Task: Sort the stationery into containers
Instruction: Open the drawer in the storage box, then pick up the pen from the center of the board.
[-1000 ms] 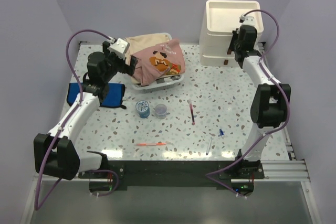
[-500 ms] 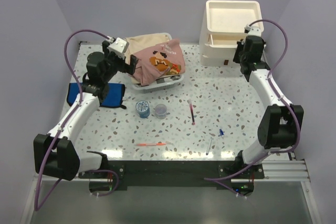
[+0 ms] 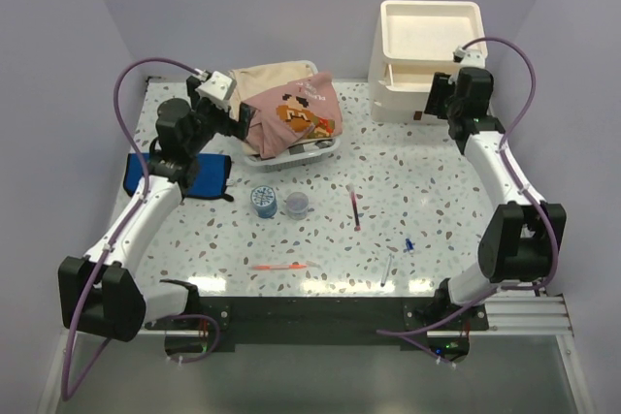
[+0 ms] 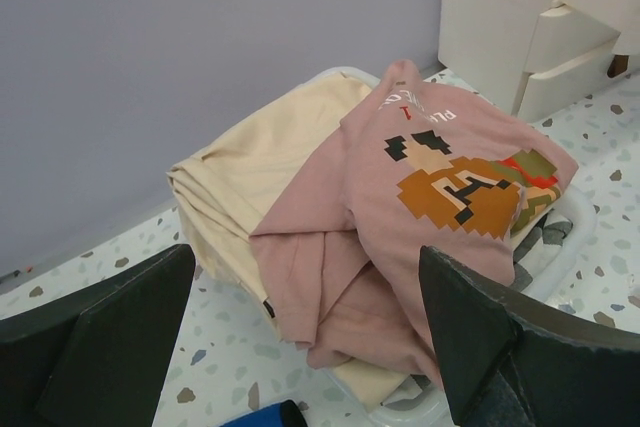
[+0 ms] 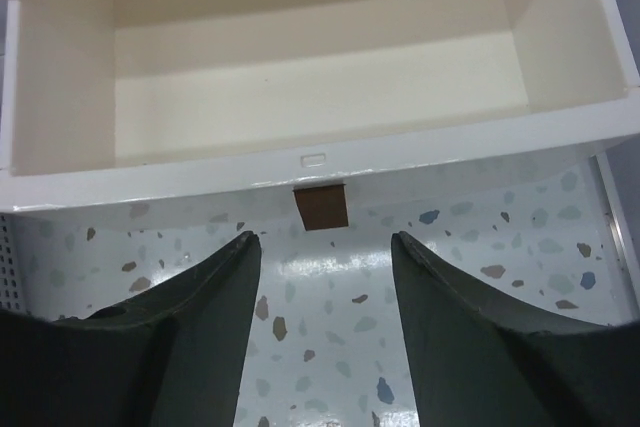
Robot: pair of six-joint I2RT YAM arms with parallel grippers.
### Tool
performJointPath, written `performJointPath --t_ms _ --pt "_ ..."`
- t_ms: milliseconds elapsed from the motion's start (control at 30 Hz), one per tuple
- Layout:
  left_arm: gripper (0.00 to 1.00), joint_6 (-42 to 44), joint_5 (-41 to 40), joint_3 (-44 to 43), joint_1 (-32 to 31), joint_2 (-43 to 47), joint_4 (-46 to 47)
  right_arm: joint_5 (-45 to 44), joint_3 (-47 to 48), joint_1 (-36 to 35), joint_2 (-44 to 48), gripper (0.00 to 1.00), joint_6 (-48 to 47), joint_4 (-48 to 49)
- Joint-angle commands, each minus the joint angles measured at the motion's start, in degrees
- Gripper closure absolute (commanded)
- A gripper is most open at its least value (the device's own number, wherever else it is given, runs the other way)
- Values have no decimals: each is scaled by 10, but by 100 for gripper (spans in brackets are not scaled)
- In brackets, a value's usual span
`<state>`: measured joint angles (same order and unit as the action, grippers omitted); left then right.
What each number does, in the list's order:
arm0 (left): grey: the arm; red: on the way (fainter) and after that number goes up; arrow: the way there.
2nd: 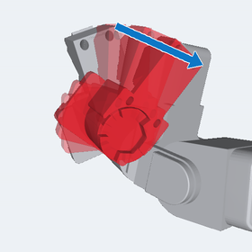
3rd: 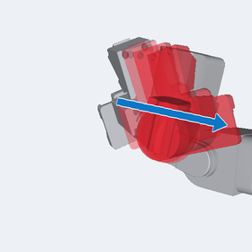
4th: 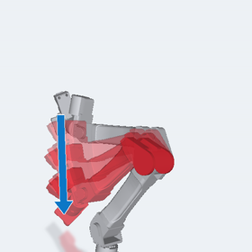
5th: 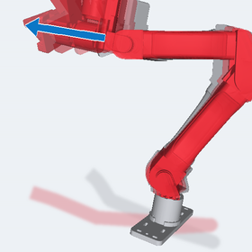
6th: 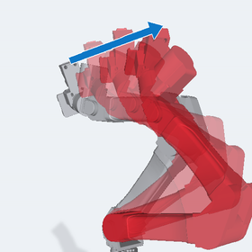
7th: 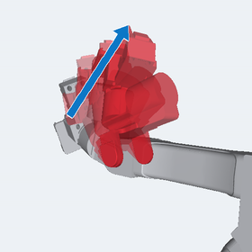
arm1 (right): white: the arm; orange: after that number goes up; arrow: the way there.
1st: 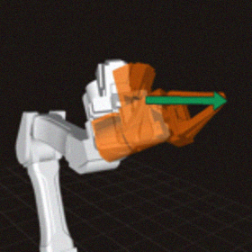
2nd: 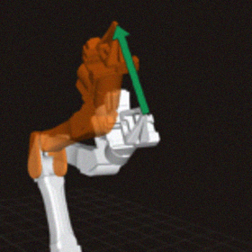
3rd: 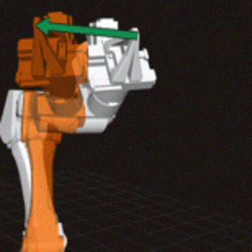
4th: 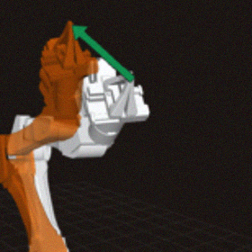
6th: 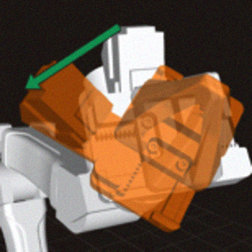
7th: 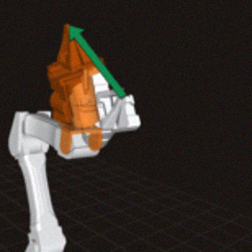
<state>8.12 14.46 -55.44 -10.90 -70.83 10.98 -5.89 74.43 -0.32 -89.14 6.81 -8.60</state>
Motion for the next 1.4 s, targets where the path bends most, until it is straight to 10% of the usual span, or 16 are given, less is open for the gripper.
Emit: performJointPath --t_ms 0,300,867,1100,1367 --pt "1 15 18 -32 3 28 -12 58 27 1 73 40 -9 -80" --pt "1 101 97 -42 -2 81 -154 217 -98 0 193 37 -97 -155" --pt "4 579 312 4 -5 211 -678 402 -80 -12 281 36 -456 -462" --pt "7 565 293 27 -26 192 -699 411 -123 -28 272 36 -435 -409" --pt "8 464 251 18 -48 157 -619 219 -149 -182 173 38 -233 -257"
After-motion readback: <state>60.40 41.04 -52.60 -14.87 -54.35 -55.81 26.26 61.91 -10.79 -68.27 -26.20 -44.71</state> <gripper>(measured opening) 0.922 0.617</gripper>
